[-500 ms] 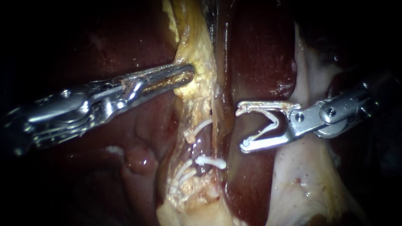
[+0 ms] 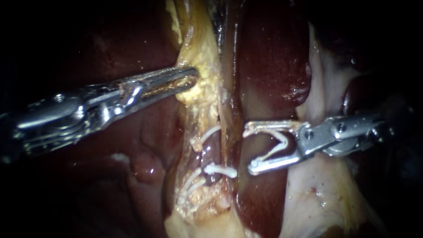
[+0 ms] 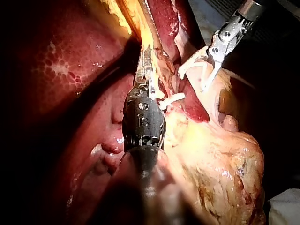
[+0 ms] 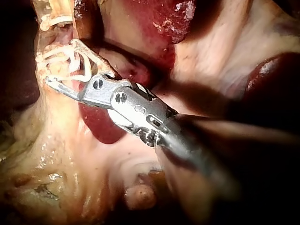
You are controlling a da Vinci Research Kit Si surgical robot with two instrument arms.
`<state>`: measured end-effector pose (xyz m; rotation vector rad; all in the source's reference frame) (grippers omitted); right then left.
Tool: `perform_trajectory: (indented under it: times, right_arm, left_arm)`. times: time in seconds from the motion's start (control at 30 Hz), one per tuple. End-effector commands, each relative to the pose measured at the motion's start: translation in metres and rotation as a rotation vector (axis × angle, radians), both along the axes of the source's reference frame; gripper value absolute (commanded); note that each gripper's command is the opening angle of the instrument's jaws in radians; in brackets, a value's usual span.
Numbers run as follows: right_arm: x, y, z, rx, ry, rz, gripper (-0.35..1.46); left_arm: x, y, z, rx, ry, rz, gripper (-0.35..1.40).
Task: Clipping second clip right tube
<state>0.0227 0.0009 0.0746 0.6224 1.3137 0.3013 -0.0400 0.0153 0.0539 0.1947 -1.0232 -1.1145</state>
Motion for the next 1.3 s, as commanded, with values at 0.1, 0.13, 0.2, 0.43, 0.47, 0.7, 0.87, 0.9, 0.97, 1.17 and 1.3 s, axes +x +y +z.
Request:
perform_trajectory:
  times: [0.1,0.13,0.2,0.43,0.47,0.7,0.87,0.9,0.97,1.17,1.3]
  right_arm:
    - [0.0009,-0.0010,0.0011,0.060,-0.027,-0.006,0.60]
    - [0.0011,-0.0012,0.0014,0.076,-0.032,-0.008,0.60]
    - [0.0016,-0.0015,0.0019,0.106,-0.045,-0.005,0.59]
    - [0.0029,-0.0016,0.0033,0.163,-0.070,0.005,0.58]
    - [0.0030,-0.0015,0.0034,0.162,-0.073,0.004,0.58]
    - [0.0035,-0.0011,0.0040,0.202,-0.103,0.034,0.57]
    - [0.0047,-0.0009,0.0041,0.265,-0.123,0.052,0.57]
    - [0.0050,-0.0009,0.0041,0.276,-0.123,0.056,0.57]
    - [0.0054,-0.0010,0.0041,0.301,-0.123,0.056,0.57]
    - [0.0062,-0.0011,0.0043,0.339,-0.132,0.065,0.56]
    - [0.0064,-0.0012,0.0044,0.352,-0.130,0.064,0.52]
  left_arm:
    - [0.0018,0.0001,-0.0023,-0.012,0.000,-0.021,-0.35]
    - [0.0022,0.0001,-0.0029,-0.018,-0.001,-0.022,-0.35]
    - [0.0030,-0.0001,-0.0040,-0.020,-0.003,-0.030,-0.35]
    - [0.0038,-0.0010,-0.0063,-0.029,-0.005,-0.037,-0.35]
    - [0.0037,-0.0011,-0.0065,-0.029,-0.004,-0.038,-0.35]
    - [0.0035,-0.0016,-0.0075,-0.035,0.001,-0.042,-0.35]
    - [0.0033,-0.0018,-0.0076,-0.036,0.002,-0.045,-0.35]
    - [0.0032,-0.0019,-0.0076,-0.036,0.003,-0.045,-0.35]
    - [0.0032,-0.0019,-0.0075,-0.037,0.003,-0.045,-0.35]
    - [0.0031,-0.0019,-0.0075,-0.037,0.003,-0.046,-0.35]
    - [0.0030,-0.0019,-0.0075,-0.037,0.003,-0.046,-0.35]
